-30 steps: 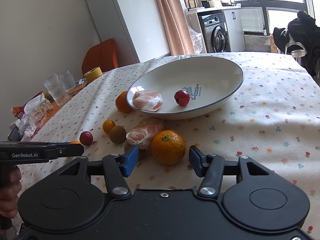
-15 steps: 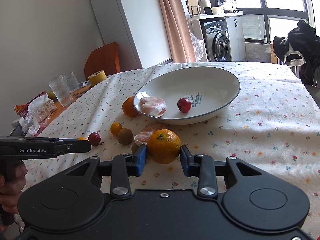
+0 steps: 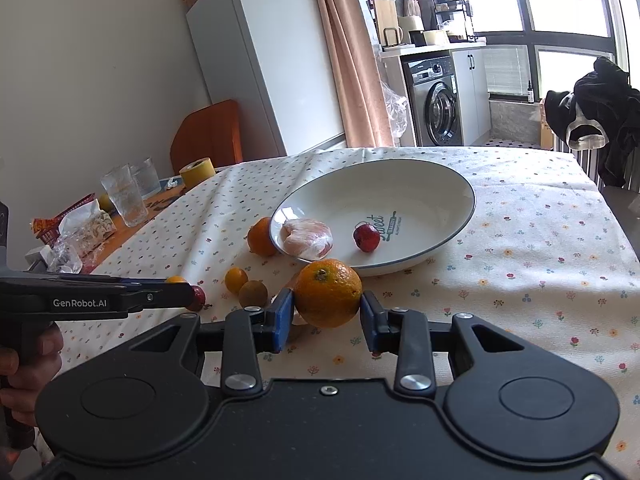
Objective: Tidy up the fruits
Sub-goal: 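Place the tangerine in the white bowl with the left tool while the right tool places the orange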
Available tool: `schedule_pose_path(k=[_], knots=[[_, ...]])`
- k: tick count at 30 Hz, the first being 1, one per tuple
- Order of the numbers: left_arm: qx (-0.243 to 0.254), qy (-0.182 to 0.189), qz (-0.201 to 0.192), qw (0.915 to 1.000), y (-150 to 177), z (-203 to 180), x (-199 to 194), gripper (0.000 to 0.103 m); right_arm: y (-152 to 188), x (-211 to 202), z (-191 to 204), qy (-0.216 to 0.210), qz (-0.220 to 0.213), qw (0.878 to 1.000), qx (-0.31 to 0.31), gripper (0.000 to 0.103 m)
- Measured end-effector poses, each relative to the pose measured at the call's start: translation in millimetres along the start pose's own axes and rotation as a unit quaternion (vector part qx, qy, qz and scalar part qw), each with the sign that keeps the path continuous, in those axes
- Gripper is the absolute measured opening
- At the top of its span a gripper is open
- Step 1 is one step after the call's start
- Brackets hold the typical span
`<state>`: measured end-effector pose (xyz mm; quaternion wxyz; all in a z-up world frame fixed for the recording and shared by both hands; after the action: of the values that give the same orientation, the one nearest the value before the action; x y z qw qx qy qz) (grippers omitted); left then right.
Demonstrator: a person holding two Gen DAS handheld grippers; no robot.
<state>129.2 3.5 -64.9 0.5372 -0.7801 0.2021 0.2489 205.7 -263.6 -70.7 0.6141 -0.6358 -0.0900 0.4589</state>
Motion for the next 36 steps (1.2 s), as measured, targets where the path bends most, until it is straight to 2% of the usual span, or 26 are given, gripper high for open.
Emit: schedule_pose_path(k=[18,36], knots=[[0.039,0.006,-0.009,0.9992,-27.4,-26.2,19.1,0.022,-17.2,6.4,-11.8,0.005,-0.017,1.000,-0.003,0.034],[0.065,0.012,0.003,0.9978,-44.6,-55.2,50.9,0.022,-24.7,17.8,-34.4,0.005,-0.023,1.000,0.009,0.034]])
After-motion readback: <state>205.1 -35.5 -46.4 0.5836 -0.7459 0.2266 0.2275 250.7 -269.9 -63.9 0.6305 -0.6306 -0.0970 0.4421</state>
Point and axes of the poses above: each gripper's, at about its wrist camera, not at the fingertips, and x roughly the way its jaws point, z to its left, y to its underside, the point moved 1 cm from there along x, roughly the way its jaws point, and after that the axes turned 7 degrees about -x, right-handed, at the moved point
